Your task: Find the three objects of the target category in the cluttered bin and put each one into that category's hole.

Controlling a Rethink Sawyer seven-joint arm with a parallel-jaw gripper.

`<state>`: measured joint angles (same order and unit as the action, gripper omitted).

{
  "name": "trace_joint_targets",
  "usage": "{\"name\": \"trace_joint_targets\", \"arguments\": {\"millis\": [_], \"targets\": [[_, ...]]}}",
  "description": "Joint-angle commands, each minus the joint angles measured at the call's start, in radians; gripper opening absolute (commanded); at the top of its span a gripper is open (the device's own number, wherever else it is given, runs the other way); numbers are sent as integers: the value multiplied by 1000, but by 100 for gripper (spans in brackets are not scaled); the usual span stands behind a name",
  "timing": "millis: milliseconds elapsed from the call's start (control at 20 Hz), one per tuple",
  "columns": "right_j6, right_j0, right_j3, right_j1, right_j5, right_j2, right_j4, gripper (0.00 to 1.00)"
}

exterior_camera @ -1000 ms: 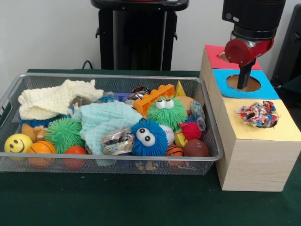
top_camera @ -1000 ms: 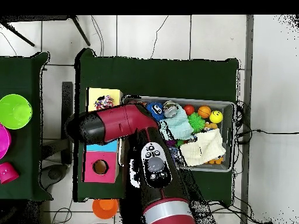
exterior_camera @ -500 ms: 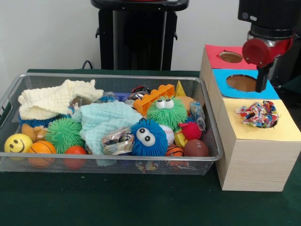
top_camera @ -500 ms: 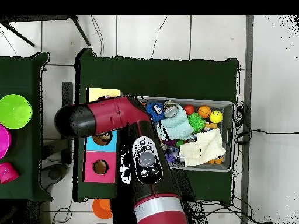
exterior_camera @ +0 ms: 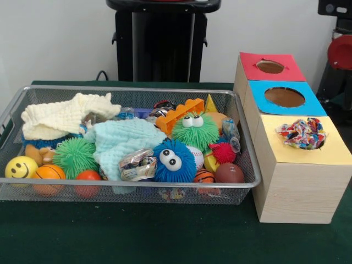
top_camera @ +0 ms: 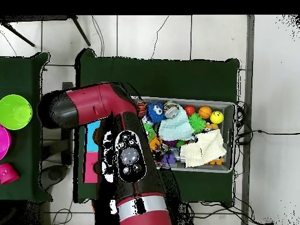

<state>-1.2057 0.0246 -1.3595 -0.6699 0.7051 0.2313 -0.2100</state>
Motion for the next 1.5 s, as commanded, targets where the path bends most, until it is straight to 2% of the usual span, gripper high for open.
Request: {"name": "trace_joint_targets", "arguments": {"millis": [50, 600, 1500], "targets": [[-224, -1, 42, 38, 96, -67, 8, 0], [-172, 14, 64, 64, 97, -95, -8, 0], [-161, 10, 48, 94, 18, -132, -22, 0]]}}
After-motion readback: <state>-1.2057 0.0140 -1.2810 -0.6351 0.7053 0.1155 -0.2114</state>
